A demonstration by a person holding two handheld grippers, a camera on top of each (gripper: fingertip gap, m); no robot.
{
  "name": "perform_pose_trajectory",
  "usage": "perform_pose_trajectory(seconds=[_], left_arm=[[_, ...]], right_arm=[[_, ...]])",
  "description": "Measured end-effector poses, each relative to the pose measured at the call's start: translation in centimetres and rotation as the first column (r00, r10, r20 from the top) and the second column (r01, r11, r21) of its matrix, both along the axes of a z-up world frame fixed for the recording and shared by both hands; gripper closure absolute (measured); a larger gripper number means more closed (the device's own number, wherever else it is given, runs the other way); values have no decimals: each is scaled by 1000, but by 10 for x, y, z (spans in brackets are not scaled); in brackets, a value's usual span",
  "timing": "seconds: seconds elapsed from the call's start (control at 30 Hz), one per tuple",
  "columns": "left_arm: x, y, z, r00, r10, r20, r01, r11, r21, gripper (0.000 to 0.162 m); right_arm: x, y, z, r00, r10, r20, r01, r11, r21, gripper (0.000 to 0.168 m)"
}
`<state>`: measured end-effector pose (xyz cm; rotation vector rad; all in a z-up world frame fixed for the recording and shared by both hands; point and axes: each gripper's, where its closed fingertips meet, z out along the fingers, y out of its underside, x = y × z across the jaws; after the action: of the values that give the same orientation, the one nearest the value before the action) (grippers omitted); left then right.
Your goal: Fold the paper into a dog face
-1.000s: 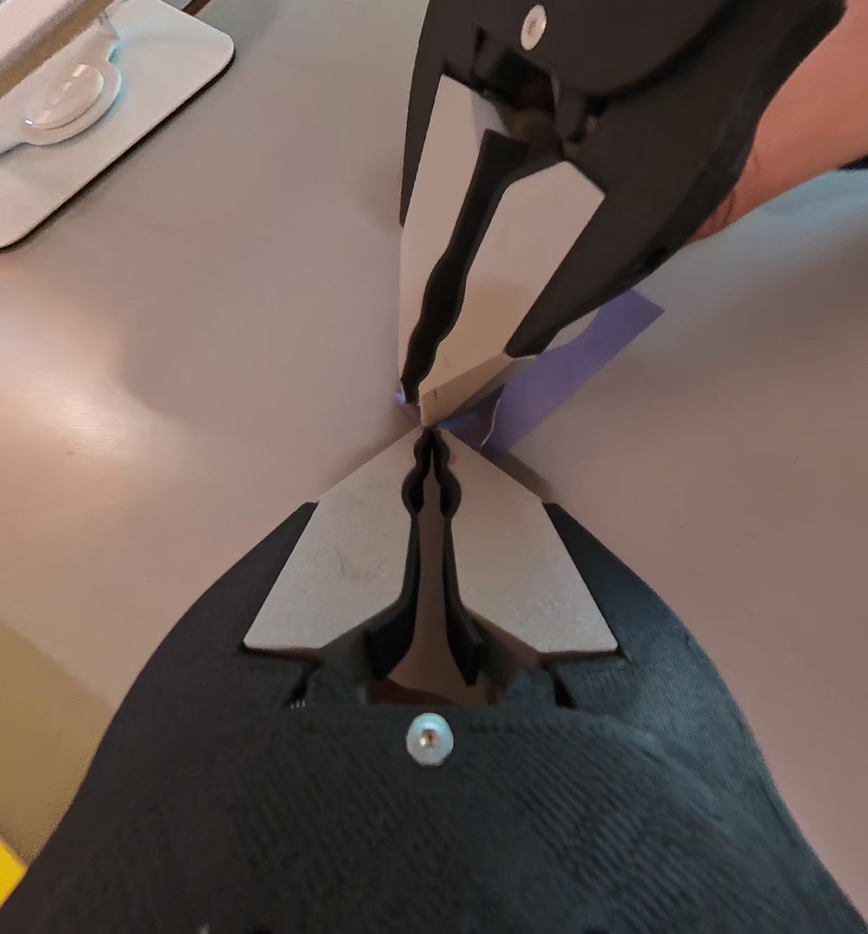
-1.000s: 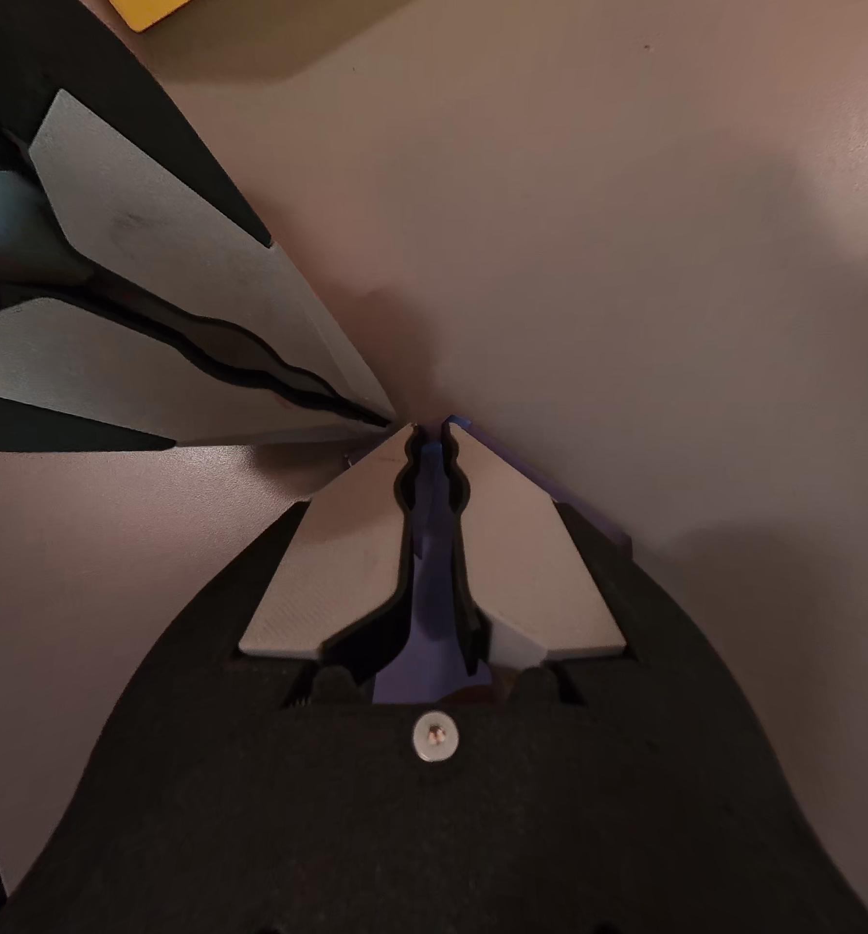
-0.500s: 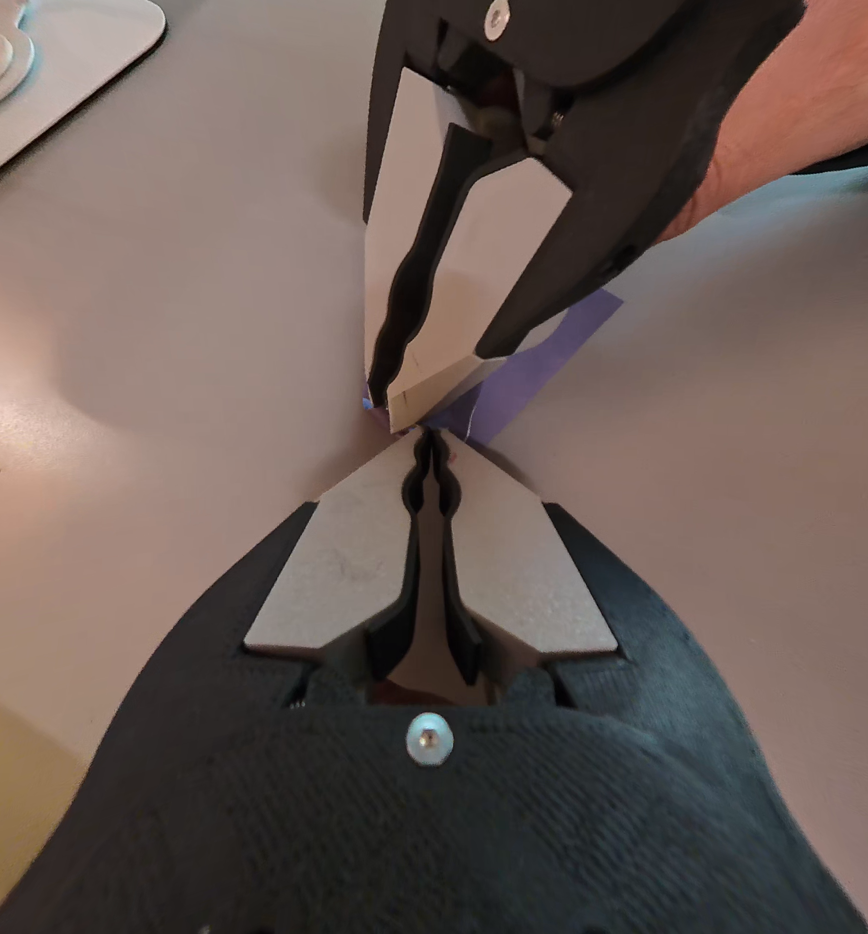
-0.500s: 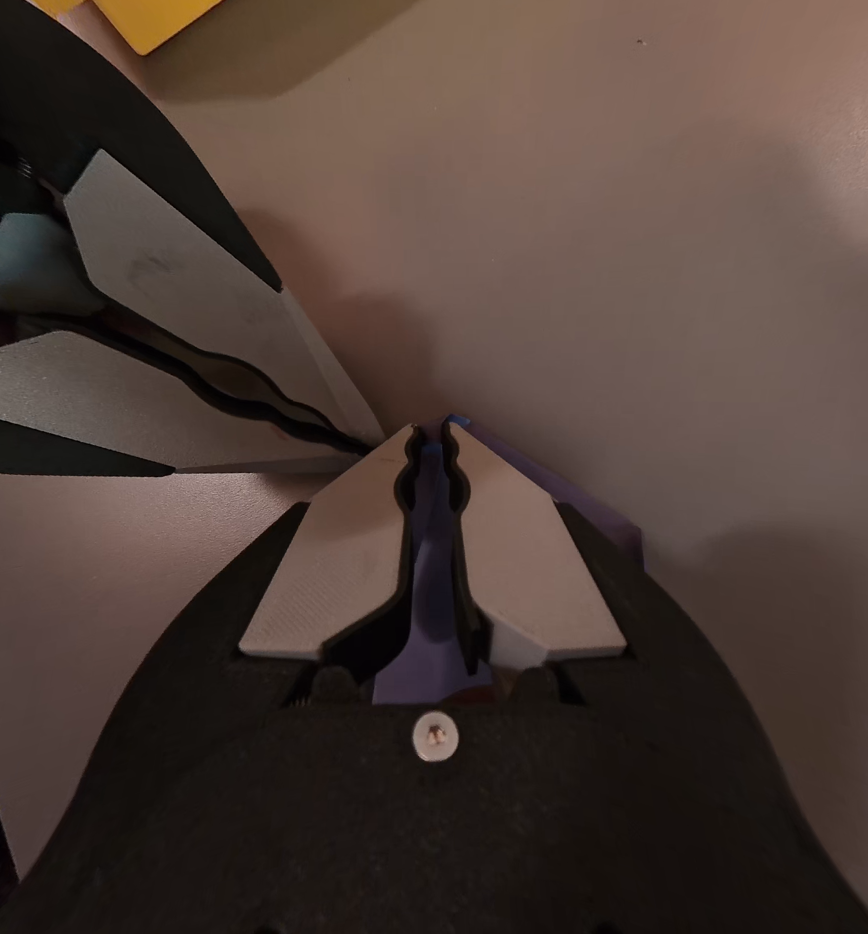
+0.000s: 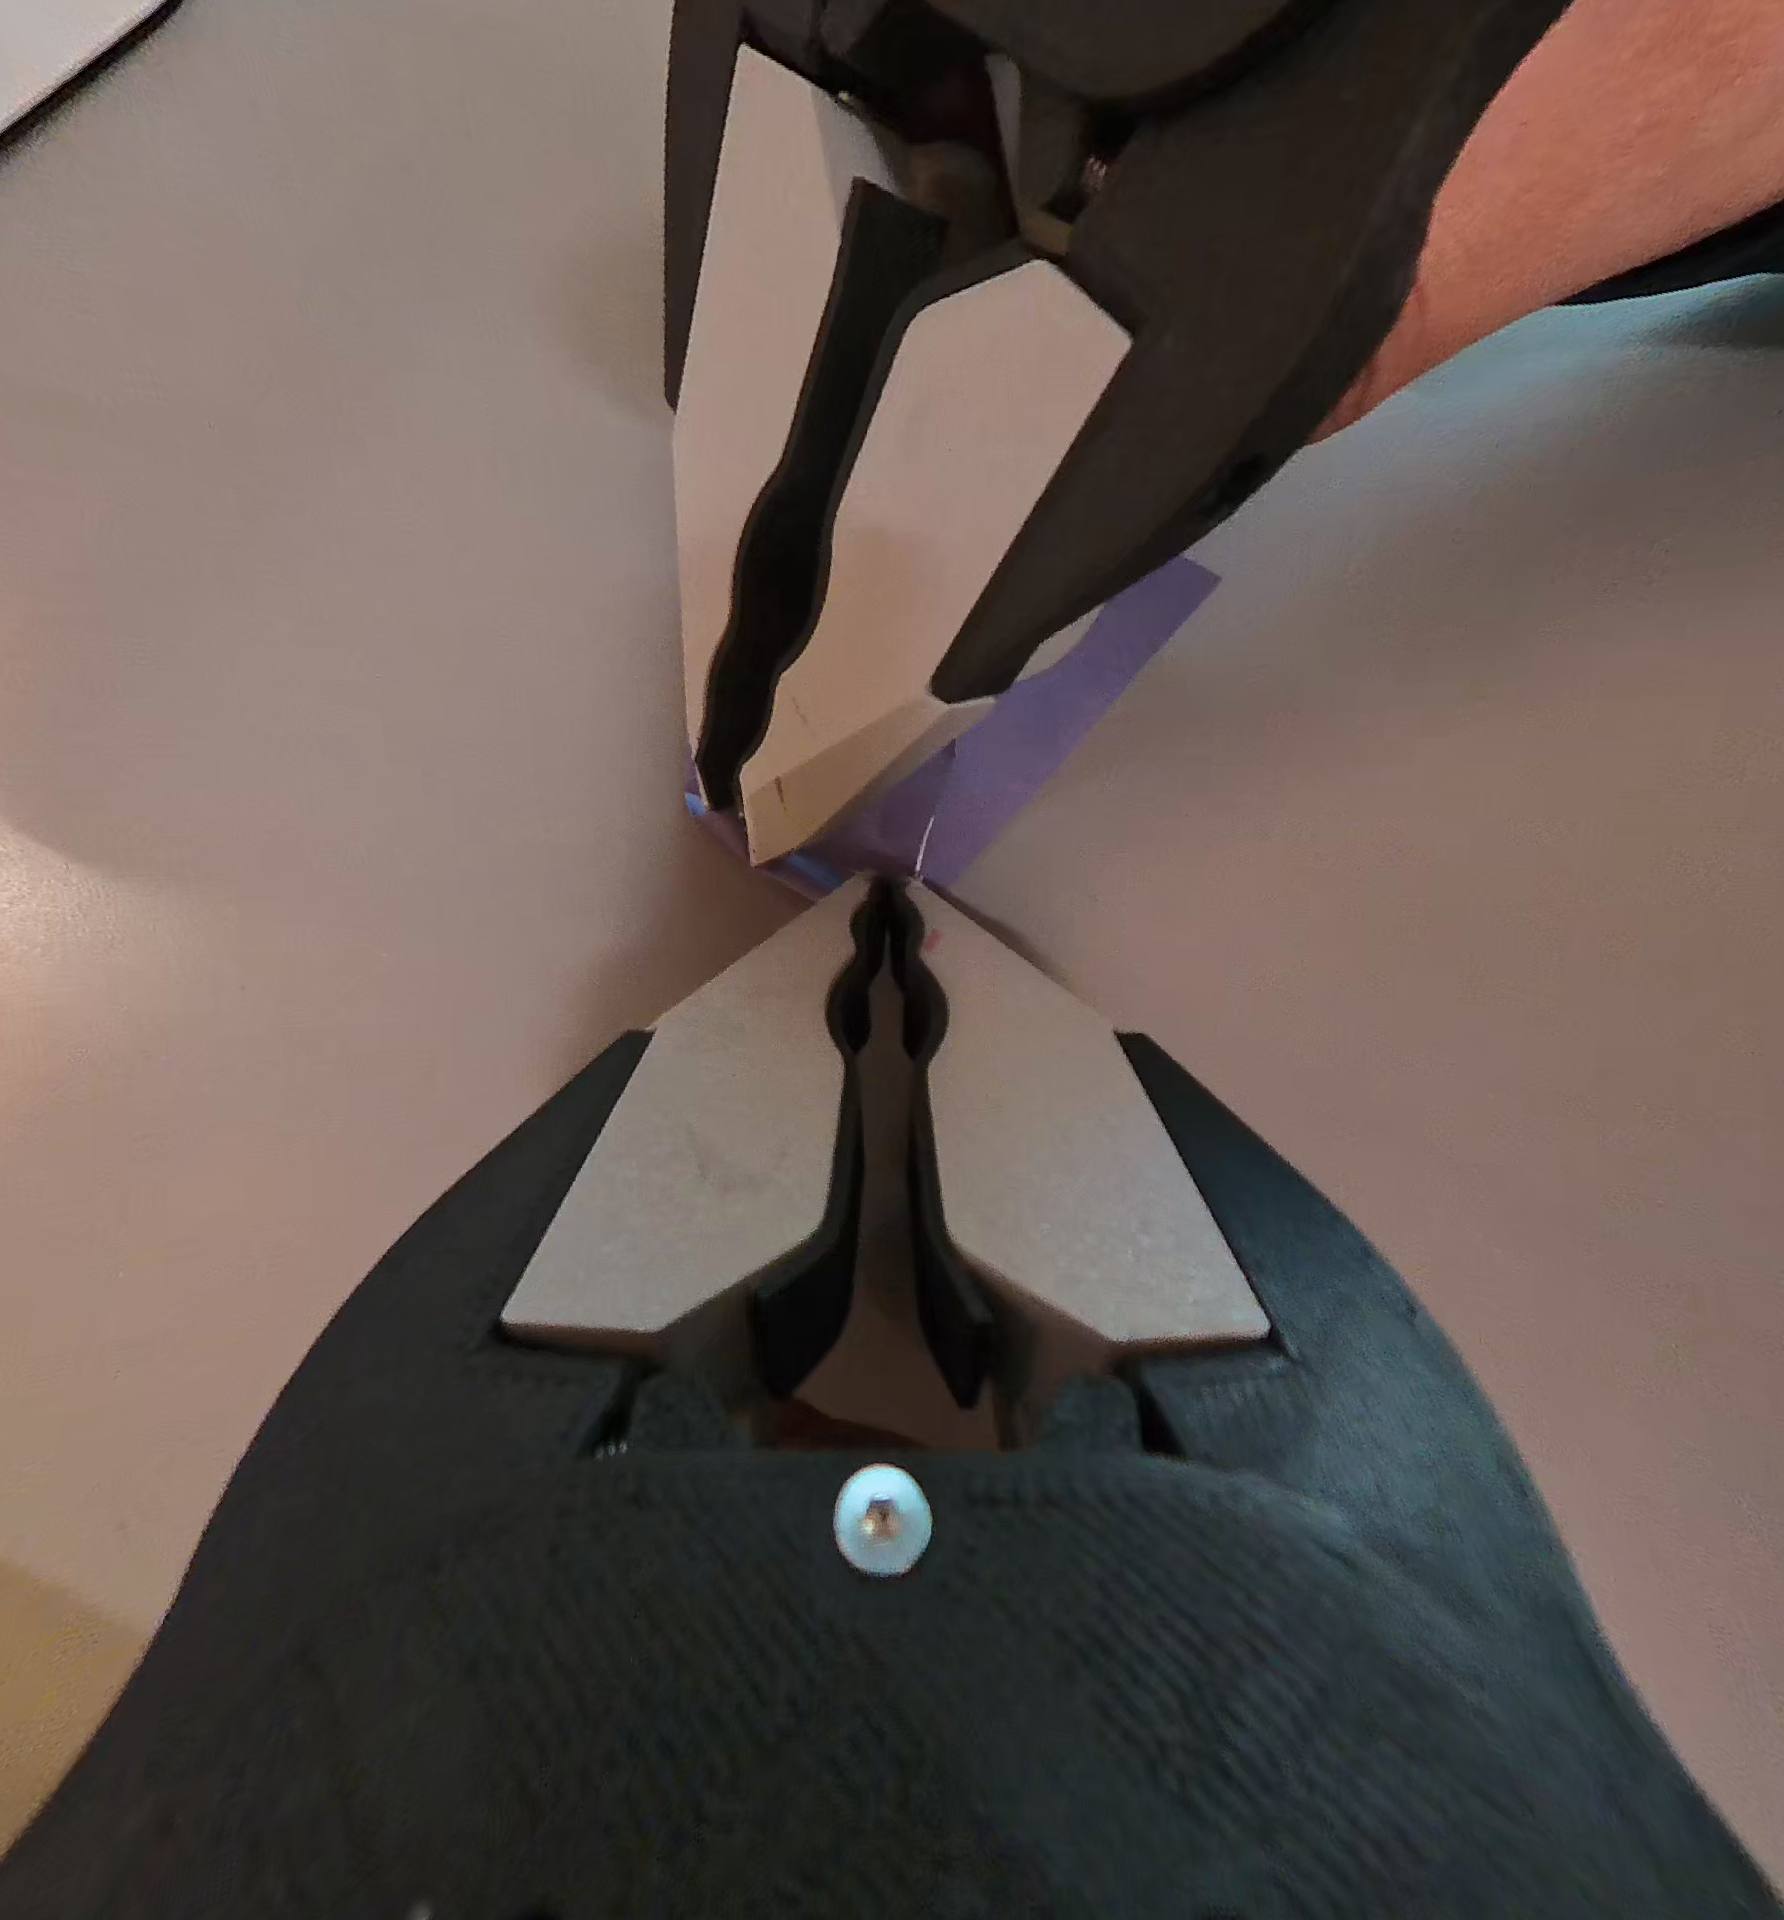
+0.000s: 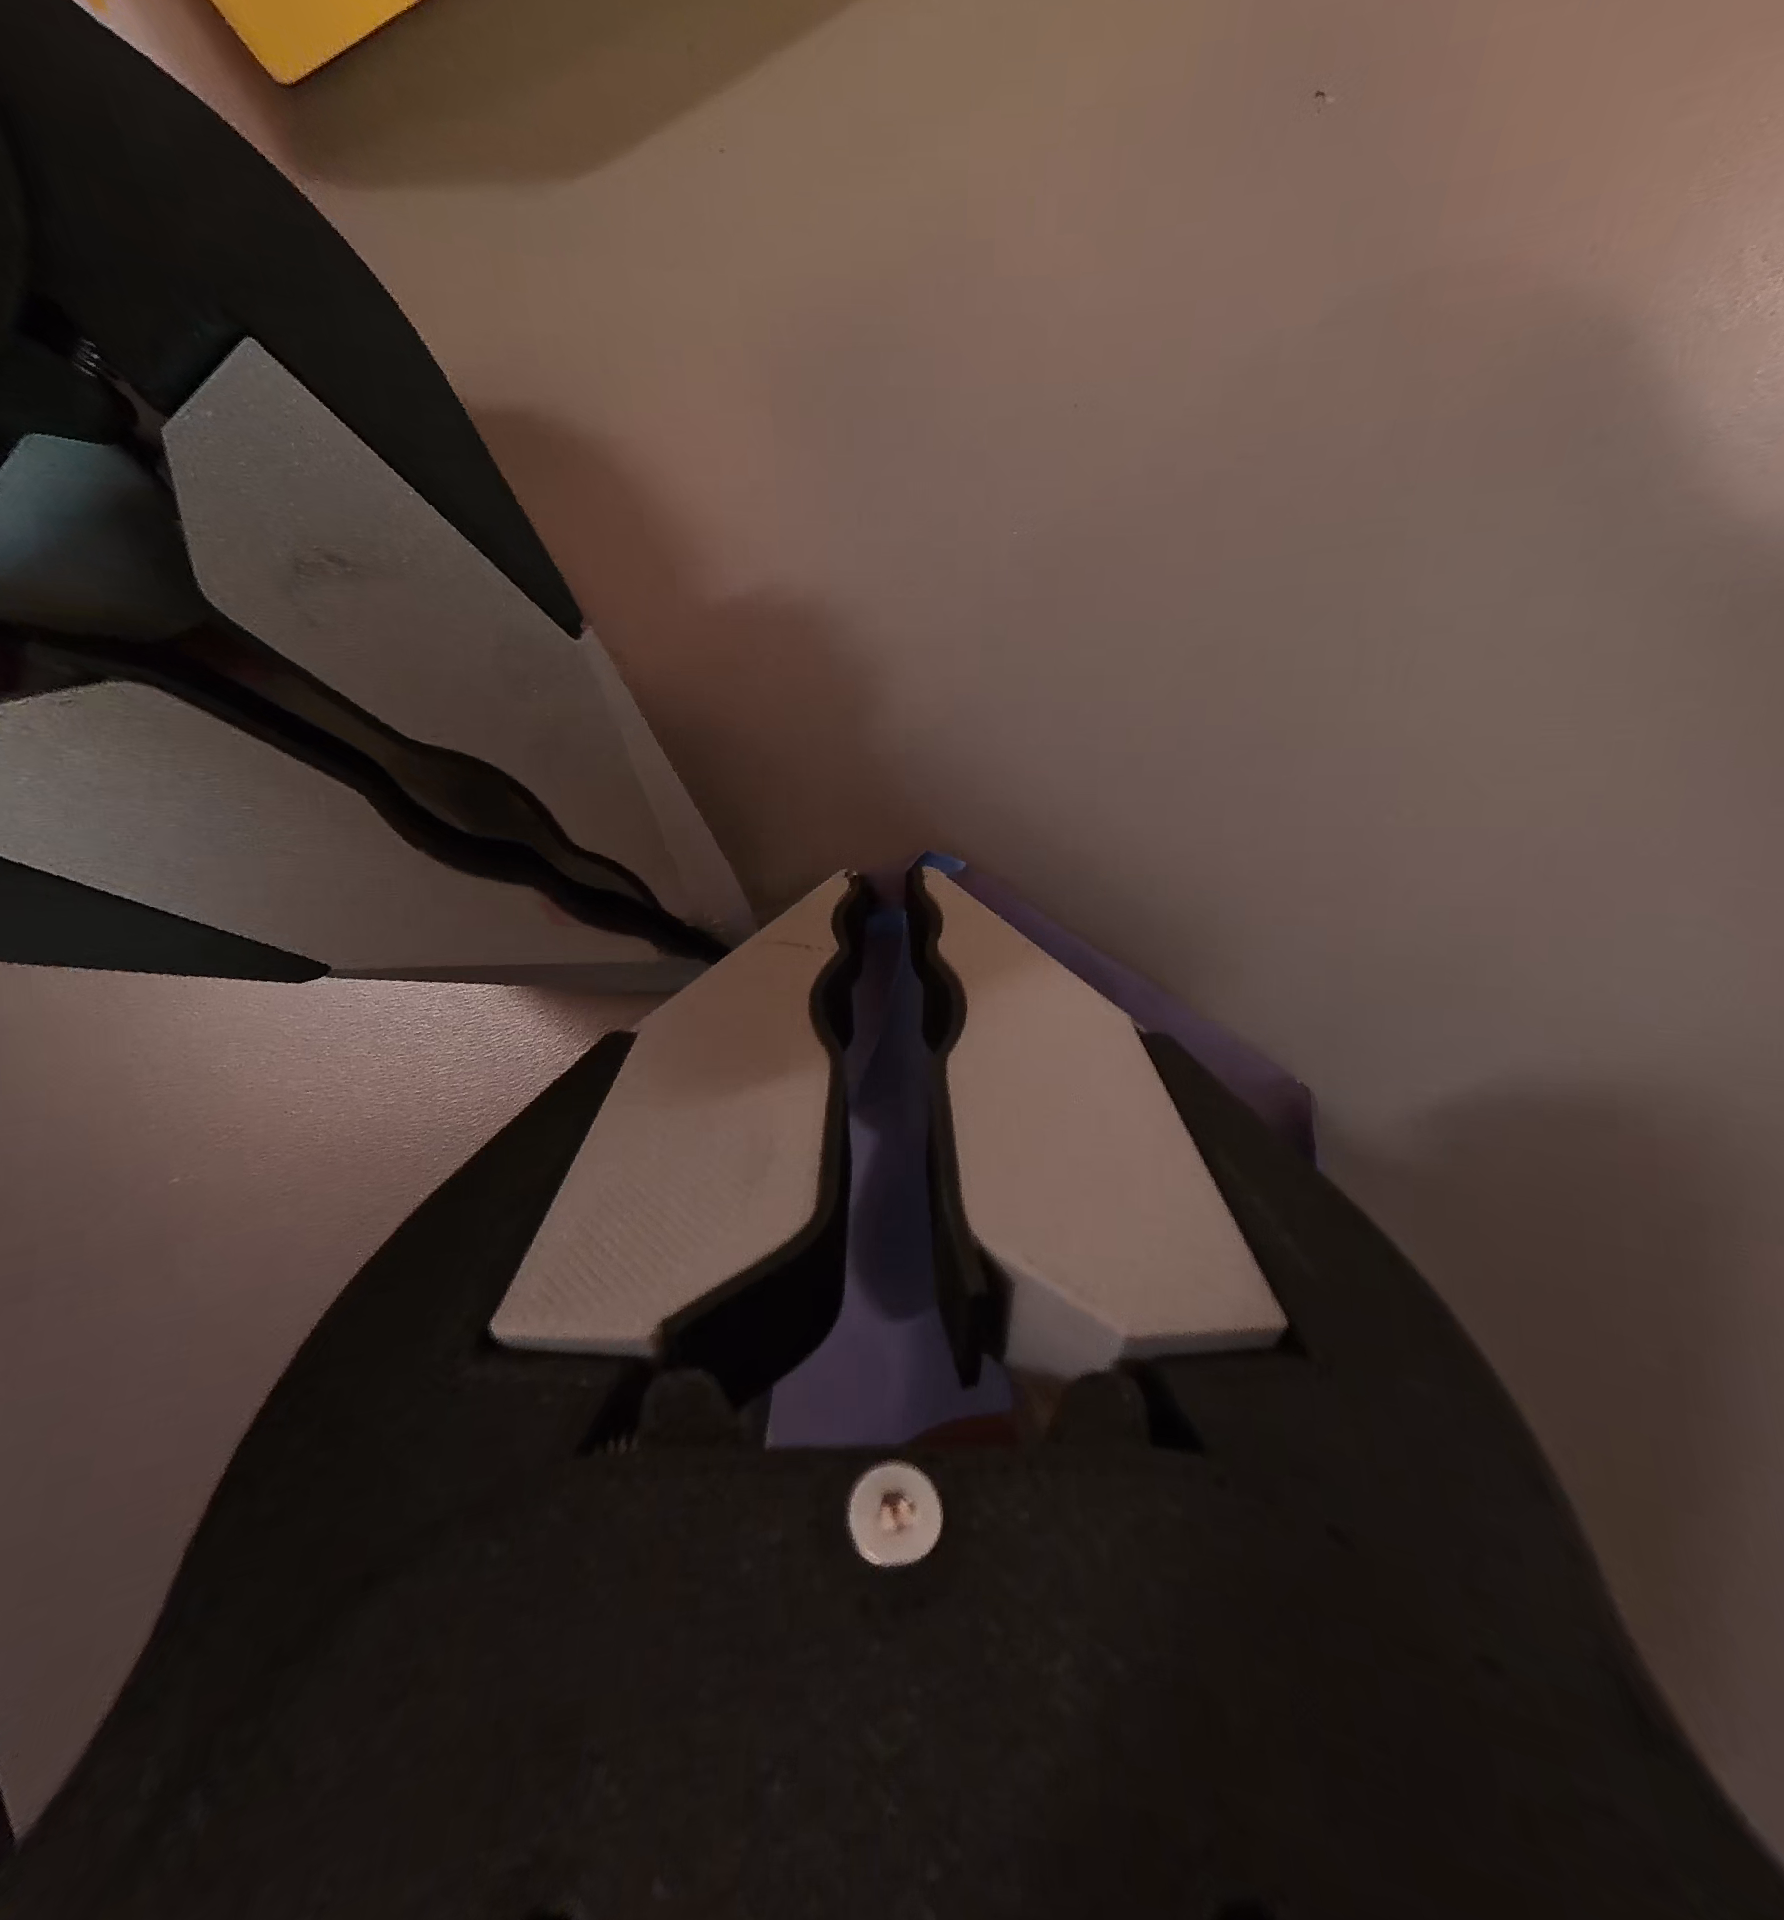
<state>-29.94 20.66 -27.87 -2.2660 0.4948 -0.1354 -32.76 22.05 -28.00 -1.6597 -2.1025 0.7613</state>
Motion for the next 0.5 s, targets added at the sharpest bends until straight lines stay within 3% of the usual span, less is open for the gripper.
perform_pose_trajectory(seconds=[0.27, 0.43, 0.5], left_arm=[[1, -1, 0, 1000, 9, 2, -9, 1000, -5, 162], [1, -3, 0, 1000, 14, 7, -14, 1000, -5, 162], [1, -3, 0, 1000, 13, 11, -13, 1000, -7, 162]], right_arm=[[1, 0, 1, 1000, 0, -2, 0, 999, -37, 163], [11, -6, 4, 999, 3, 35, 6, 968, -249, 161], [17, -3, 4, 999, 4, 47, 8, 967, -254, 159]])
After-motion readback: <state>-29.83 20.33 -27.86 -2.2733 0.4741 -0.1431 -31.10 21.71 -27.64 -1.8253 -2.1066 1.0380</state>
